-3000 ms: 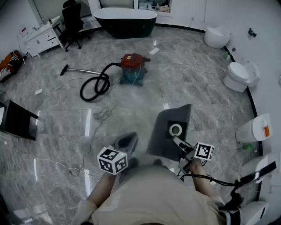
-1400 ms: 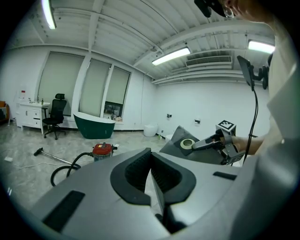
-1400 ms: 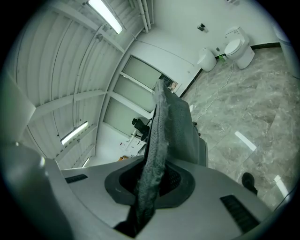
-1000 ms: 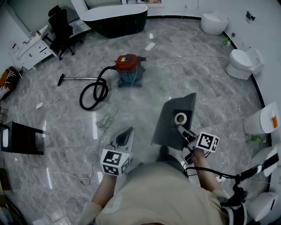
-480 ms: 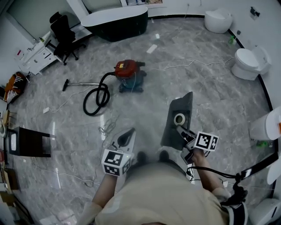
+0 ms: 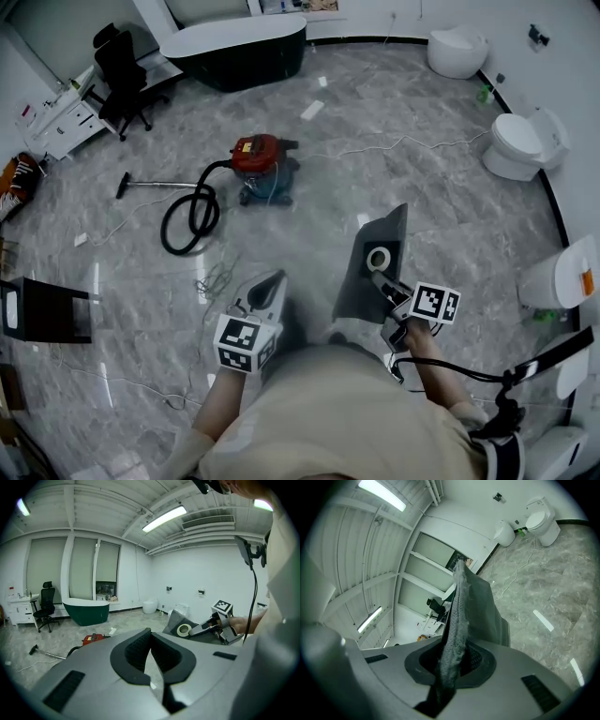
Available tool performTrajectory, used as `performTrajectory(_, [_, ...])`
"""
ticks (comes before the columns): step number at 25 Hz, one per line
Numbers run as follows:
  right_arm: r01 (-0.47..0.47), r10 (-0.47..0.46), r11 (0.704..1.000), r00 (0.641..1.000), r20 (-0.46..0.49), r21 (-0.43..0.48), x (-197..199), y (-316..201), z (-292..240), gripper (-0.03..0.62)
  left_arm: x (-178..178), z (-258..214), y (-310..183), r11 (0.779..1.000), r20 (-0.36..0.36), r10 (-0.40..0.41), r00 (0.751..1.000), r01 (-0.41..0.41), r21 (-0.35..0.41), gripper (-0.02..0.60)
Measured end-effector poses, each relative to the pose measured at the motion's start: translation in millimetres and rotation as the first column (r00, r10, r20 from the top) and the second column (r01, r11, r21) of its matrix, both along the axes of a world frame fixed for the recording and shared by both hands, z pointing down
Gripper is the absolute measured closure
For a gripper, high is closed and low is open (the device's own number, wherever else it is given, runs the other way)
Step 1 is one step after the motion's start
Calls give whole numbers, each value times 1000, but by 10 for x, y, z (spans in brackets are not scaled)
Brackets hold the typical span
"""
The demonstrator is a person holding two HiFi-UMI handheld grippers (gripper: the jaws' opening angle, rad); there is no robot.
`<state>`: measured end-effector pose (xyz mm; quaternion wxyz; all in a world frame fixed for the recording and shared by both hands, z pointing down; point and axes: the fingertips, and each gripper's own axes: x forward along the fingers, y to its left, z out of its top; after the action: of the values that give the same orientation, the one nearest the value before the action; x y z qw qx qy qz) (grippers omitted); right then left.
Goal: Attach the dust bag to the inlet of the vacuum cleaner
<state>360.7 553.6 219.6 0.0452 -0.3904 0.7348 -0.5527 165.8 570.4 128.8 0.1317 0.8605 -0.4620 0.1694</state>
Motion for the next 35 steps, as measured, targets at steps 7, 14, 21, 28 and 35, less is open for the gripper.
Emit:
performTrajectory(7, [4, -4, 1000, 997, -79, -6, -482, -625, -29, 556, -702, 90, -642, 998, -59, -54, 997, 54, -10, 586])
performTrajectory(14, [-11, 9, 1000, 994, -107, -14, -1256, -1288, -128, 556, -1516, 76, -1335, 999, -87, -48, 995, 47, -9, 586])
performTrajectory(21, [9, -9, 1000, 992, -125, 2, -1890, -1781, -243, 556, -2176, 48, -1815, 998, -109, -63, 992, 63, 3, 586])
performTrajectory(28, [39, -39, 999, 990, -137, 3, -2136, -2193, -231, 556, -2345, 284, -2011, 997, -86, -54, 995, 48, -68, 586])
performTrajectory(35, [67, -72, 997, 988, -135, -40, -2134, -2856, -9, 556, -2392, 383, -2459, 988, -40, -97, 994, 91, -121, 586])
